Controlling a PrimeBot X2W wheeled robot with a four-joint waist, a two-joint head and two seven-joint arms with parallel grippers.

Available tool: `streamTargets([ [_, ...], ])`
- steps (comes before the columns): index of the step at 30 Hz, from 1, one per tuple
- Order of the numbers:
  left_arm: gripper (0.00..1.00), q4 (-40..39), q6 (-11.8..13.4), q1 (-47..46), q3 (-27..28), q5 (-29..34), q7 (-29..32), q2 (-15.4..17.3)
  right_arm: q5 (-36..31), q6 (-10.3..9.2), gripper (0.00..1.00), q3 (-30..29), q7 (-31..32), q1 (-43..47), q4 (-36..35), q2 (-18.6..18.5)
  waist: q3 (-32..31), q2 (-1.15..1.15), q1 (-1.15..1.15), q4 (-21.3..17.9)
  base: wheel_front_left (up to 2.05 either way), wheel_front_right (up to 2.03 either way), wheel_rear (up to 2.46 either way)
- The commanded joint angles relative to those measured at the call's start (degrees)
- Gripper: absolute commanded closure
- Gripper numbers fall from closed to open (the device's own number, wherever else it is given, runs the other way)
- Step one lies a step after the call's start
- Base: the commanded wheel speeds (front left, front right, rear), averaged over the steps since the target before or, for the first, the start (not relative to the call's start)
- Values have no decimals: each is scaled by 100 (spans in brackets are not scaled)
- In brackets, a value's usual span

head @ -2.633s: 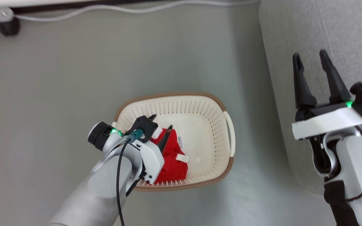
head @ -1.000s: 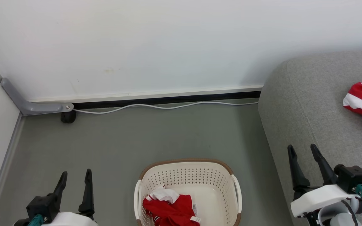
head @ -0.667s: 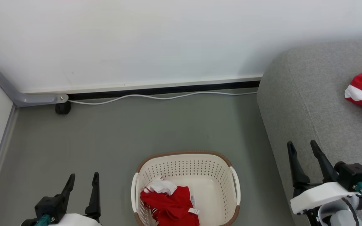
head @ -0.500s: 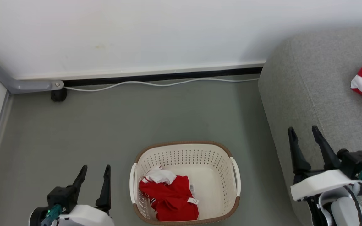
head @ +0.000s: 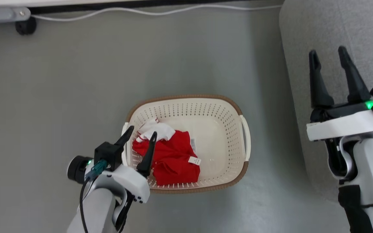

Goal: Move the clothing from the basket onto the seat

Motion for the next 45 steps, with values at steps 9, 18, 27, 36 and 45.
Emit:
streamTargets([
  [9, 0, 1263, -92, -1419, -686, 115, -60, 48, -68, 17, 0, 210, -34, -816, -373, -116, 1518, 0, 0, -252, 0, 0, 0],
  [18, 0, 2844, -133, -2432, -1689, 287, 275, 48, -29, 17, 0, 378, -34, -1059, -405, -14, 2051, 0, 0, -430, 0, 0, 0],
  [27, 0, 3416, -139, -3043, -2616, 444, 972, 48, 26, 17, 0, 427, -34, -1137, -424, 111, 2324, 0, 0, -585, 0, 0, 0],
  [36, 0, 3754, 33, -3471, -3113, 575, 1716, 48, 110, 17, 0, 451, -34, -1212, -457, 260, 2582, 0, 0, -832, 0, 0, 0],
  [45, 0, 3987, 287, -3870, -3395, 791, 2275, 246, 243, 17, 0, 497, -34, -1286, -526, 376, 2937, 0, 0, -1136, 0, 0, 0],
])
